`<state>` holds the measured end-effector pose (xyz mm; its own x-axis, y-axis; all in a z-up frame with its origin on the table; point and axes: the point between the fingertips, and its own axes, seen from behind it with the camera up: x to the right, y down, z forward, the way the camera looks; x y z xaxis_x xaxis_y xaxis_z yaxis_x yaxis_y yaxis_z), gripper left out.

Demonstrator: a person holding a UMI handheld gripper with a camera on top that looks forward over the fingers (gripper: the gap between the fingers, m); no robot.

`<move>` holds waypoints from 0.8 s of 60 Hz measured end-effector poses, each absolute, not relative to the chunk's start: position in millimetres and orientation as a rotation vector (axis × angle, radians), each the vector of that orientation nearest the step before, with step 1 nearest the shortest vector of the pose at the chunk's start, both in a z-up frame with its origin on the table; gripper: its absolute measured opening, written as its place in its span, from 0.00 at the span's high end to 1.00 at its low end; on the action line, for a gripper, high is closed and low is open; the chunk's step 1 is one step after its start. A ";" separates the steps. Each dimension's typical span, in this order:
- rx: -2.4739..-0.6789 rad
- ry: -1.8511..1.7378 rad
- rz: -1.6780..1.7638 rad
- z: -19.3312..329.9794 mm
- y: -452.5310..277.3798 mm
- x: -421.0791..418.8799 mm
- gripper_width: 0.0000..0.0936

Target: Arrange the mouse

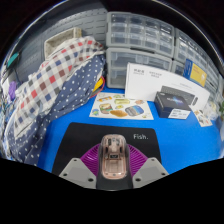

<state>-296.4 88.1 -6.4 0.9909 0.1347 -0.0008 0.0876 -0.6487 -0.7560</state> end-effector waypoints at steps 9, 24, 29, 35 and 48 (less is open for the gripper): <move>-2.273 -0.137 0.079 -5.6 89.3 -296.8 0.60; -2.316 -0.063 0.163 6.8 85.8 -298.5 0.17; -2.284 -0.064 0.189 33.0 82.9 -291.7 0.15; -2.243 -0.064 0.197 73.1 73.2 -271.0 0.13; -2.170 -0.044 0.166 143.3 35.3 -184.5 0.09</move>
